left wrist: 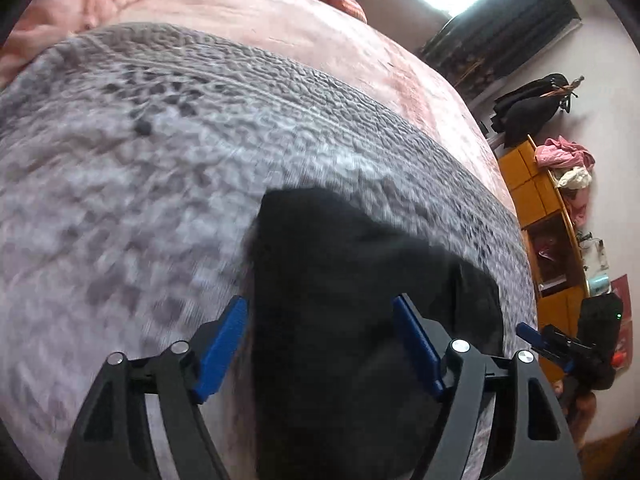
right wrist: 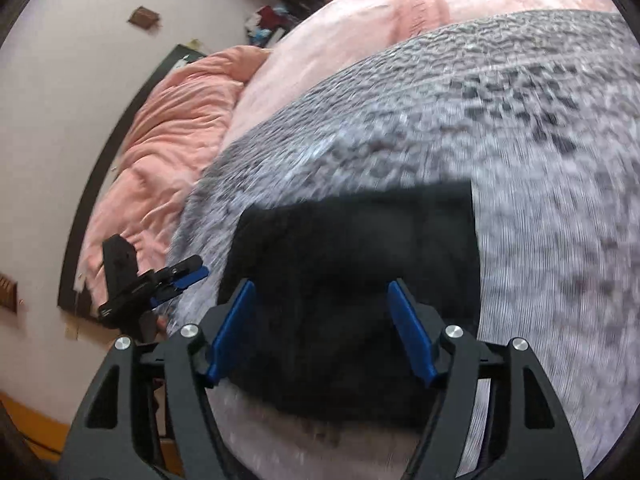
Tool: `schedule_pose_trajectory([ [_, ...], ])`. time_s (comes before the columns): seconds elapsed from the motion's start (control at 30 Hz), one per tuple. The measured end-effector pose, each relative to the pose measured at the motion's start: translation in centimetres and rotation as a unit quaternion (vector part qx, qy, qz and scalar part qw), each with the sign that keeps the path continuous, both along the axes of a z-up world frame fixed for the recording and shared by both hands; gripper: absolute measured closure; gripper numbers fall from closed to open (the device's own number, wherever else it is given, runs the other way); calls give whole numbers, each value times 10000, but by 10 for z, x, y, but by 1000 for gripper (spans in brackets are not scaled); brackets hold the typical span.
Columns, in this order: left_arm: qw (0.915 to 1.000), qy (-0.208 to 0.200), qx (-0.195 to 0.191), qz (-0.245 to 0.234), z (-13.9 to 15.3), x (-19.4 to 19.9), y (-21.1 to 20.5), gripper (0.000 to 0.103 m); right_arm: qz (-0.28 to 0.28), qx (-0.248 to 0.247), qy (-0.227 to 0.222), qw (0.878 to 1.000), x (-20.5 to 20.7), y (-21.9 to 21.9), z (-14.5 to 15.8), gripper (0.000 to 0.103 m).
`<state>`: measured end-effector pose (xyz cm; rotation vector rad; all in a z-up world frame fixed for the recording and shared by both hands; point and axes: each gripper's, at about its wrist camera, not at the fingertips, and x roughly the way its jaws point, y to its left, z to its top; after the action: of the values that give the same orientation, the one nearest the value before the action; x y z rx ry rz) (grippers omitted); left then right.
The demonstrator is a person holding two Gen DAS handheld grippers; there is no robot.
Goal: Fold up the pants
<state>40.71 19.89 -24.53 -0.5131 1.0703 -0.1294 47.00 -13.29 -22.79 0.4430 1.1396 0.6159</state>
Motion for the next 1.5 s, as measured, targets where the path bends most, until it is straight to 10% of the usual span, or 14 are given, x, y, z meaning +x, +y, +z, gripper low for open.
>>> schedule_pose_trajectory([
  [0.3, 9980, 602, 37, -196, -57, -42, -25, 26, -221, -310, 604, 9974, -27, -3, -57, 34],
  [0.57, 9996, 244, -157, -48, -32, -78, -13, 27, -306, -257, 196, 9990, -60, -2, -19, 31],
  [0.8, 9964, -673, 482, 202, 28, -156, -25, 4, -594, -1131, -588, 9901, -122, 19, 6, 11],
  [1.5, 9637, -1628, 2055, 497, 184, -412, -113, 4, -1480, -2563, -1824, 9376, -407, 32, 140, 3],
])
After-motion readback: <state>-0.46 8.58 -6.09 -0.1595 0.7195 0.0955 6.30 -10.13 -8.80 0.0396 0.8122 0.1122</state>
